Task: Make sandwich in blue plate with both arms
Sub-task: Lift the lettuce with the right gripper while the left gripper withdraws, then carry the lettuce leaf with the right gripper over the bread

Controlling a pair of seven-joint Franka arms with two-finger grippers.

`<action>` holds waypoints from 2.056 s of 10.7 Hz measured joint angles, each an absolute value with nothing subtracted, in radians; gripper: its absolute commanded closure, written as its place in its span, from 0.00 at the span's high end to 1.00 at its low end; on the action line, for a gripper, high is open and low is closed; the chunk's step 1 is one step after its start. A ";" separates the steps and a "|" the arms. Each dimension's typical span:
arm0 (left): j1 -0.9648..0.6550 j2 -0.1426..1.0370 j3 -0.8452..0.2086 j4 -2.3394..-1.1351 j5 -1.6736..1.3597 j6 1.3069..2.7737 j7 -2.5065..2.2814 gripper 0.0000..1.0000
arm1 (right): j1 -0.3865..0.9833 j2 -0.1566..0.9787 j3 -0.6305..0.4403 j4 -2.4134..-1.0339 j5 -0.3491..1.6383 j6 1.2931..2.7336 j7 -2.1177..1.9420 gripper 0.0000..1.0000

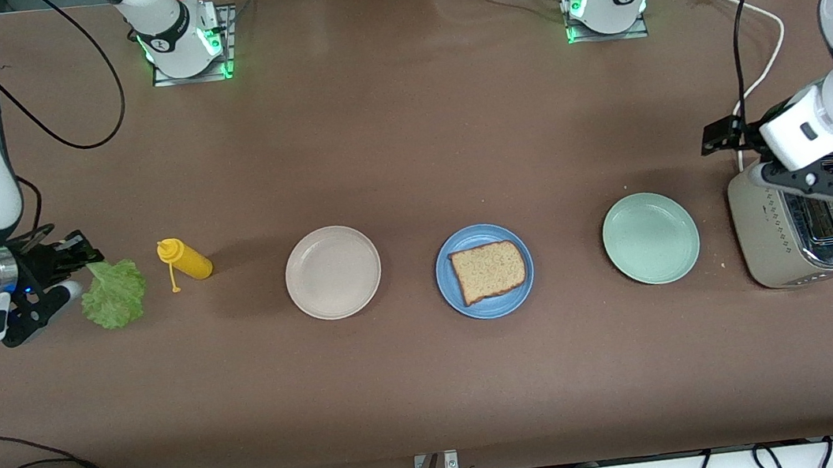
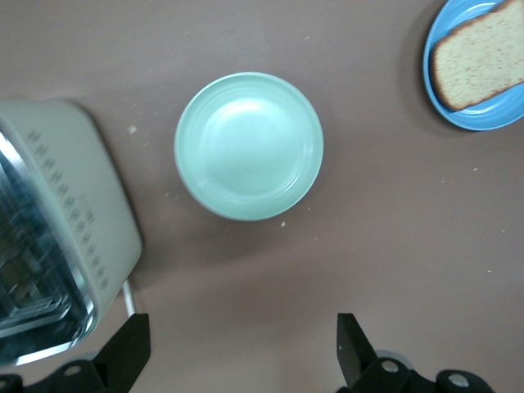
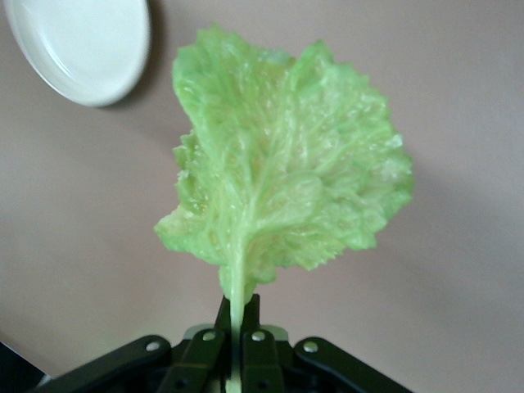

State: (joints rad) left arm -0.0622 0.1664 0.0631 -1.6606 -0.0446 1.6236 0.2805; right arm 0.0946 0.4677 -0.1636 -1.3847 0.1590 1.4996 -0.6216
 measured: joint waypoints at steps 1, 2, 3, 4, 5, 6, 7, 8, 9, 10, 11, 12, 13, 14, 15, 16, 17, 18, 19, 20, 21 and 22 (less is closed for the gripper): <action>-0.061 0.142 0.063 -1.661 -0.022 1.595 0.236 1.00 | 0.097 0.460 -0.112 -1.349 0.159 1.492 -0.545 0.00; -0.061 0.120 0.062 -1.661 -0.005 1.569 0.190 1.00 | 0.099 0.457 -0.059 -1.315 0.159 1.491 -0.468 0.00; -0.061 0.102 0.061 -1.661 0.008 1.545 0.139 1.00 | 0.100 0.456 -0.007 -1.284 0.159 1.492 -0.379 0.00; -0.061 0.089 0.057 -1.661 0.012 1.520 0.083 1.00 | 0.101 0.456 0.048 -1.258 0.159 1.517 -0.287 0.00; -0.061 0.077 0.050 -1.661 0.012 1.502 0.031 1.00 | 0.101 0.456 0.105 -1.244 0.159 1.562 -0.195 0.00; -0.059 0.066 0.037 -1.661 0.013 1.487 -0.014 1.00 | 0.102 0.456 0.160 -1.240 0.158 1.621 -0.113 0.00; -0.056 0.057 0.020 -1.657 0.013 1.474 -0.059 1.00 | 0.104 0.459 0.210 -1.240 0.158 1.685 -0.056 0.00; -0.054 0.050 0.008 -1.647 0.013 1.461 -0.097 1.00 | 0.109 0.466 0.249 -1.240 0.156 1.738 -0.020 0.00; -0.053 0.045 0.003 -1.632 0.013 1.442 -0.128 1.00 | 0.122 0.474 0.275 -1.240 0.139 1.783 0.005 0.00; -0.052 0.044 0.002 -1.614 0.014 1.426 -0.143 1.00 | 0.140 0.485 0.301 -1.240 0.103 1.817 0.017 0.00; -0.049 0.044 0.002 -1.596 0.014 1.415 -0.149 1.00 | 0.157 0.500 0.341 -1.240 0.055 1.856 0.044 0.00; -0.046 0.044 0.003 -1.582 0.014 1.402 -0.150 1.00 | 0.170 0.520 0.400 -1.241 -0.013 1.905 0.083 0.00; -0.045 0.044 0.003 -1.571 0.014 1.391 -0.150 1.00 | 0.183 0.545 0.459 -1.242 -0.090 1.947 0.125 0.00; -0.043 0.044 0.004 -1.565 0.014 1.383 -0.150 1.00 | 0.204 0.574 0.508 -1.243 -0.165 1.986 0.152 0.00; -0.042 0.044 0.005 -1.563 0.014 1.374 -0.150 1.00 | 0.235 0.600 0.529 -1.243 -0.223 2.016 0.163 0.00; -0.040 0.044 0.005 -1.562 0.015 1.371 -0.150 1.00 | 0.271 0.626 0.535 -1.243 -0.275 2.046 0.164 0.00; -0.040 0.044 0.005 -1.561 0.038 1.371 -0.150 1.00 | 0.304 0.655 0.536 -1.244 -0.331 2.085 0.165 0.00; -0.039 0.044 0.005 -1.557 0.054 1.370 -0.150 1.00 | 0.339 0.692 0.536 -1.245 -0.404 2.142 0.168 0.00; -0.038 0.044 0.006 -1.551 0.060 1.370 -0.150 1.00 | 0.368 0.731 0.536 -1.246 -0.481 2.196 0.172 0.00; -0.037 0.045 0.006 -1.541 0.061 1.370 -0.154 1.00 | 0.394 0.776 0.535 -1.246 -0.558 2.255 0.179 0.00; -0.033 0.045 0.007 -1.528 0.062 1.370 -0.156 1.00 | 0.409 0.810 0.535 -1.246 -0.606 2.304 0.180 0.00; -0.023 0.045 0.008 -1.511 0.062 1.370 -0.158 1.00 | 0.420 0.837 0.535 -1.244 -0.650 2.347 0.180 0.00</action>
